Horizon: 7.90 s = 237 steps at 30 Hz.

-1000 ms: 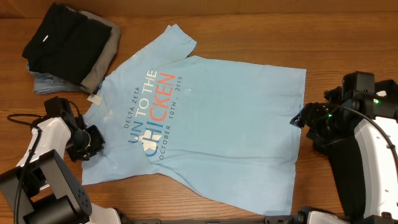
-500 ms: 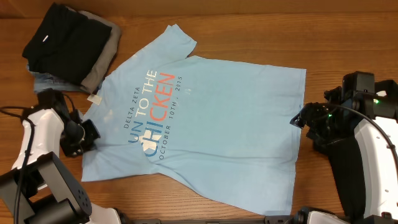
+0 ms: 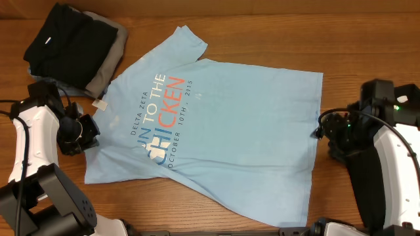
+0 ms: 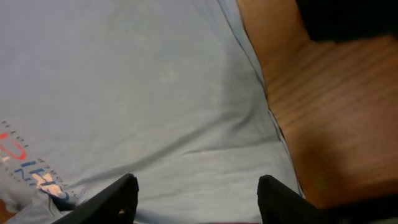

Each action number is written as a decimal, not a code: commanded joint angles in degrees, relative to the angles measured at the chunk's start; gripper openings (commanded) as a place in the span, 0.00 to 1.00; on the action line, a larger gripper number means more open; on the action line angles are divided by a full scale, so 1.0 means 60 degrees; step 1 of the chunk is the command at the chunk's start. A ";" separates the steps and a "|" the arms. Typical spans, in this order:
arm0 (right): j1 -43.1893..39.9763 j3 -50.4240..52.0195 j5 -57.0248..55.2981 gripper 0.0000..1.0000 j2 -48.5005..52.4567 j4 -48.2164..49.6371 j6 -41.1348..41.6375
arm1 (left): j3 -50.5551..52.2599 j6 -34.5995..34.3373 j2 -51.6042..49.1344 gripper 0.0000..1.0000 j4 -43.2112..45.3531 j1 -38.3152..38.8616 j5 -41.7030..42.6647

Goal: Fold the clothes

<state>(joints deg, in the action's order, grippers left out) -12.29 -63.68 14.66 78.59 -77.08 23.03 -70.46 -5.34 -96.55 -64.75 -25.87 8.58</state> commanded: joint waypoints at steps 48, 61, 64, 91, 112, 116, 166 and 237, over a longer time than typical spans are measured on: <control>-0.0087 0.4969 0.0736 0.04 -0.0026 0.2000 0.2477 | -0.0350 0.0554 -0.0004 0.04 0.0124 0.0066 0.0583; -0.0087 0.2994 0.1067 0.84 -0.0004 0.1891 0.1869 | -0.1410 0.1228 -0.0004 0.04 0.0350 0.0219 0.1421; -0.0091 0.3184 0.0597 0.86 -0.0007 0.1723 0.1872 | -0.1410 0.1402 -0.0004 0.04 0.0346 0.0455 0.1479; -0.0098 0.5144 0.1249 0.04 -0.0306 0.3555 0.2007 | -0.1432 0.1432 -0.0004 0.04 0.0106 0.0871 0.0973; -0.0109 0.3067 0.1213 0.04 -0.3621 0.0076 0.2463 | -0.2681 0.1570 0.0011 0.04 -0.1574 0.0874 0.0051; -0.0109 0.2685 0.0914 0.04 -0.4255 -0.0379 0.2750 | -0.2721 0.1570 0.0069 0.04 -0.1592 0.0878 0.0062; -0.0098 0.1745 0.0328 0.04 -0.1519 0.0696 0.2663 | -0.2951 0.1676 0.0178 0.04 -0.0525 0.2211 -0.1220; -0.0033 0.0994 0.2575 0.69 0.0029 0.2288 -0.1840 | -0.1945 0.1676 -0.3483 0.21 0.2725 0.3089 -0.0182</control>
<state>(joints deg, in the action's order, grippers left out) -12.71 -56.27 29.63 79.44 -63.53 12.38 -82.11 3.75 -115.46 -48.21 -8.19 7.94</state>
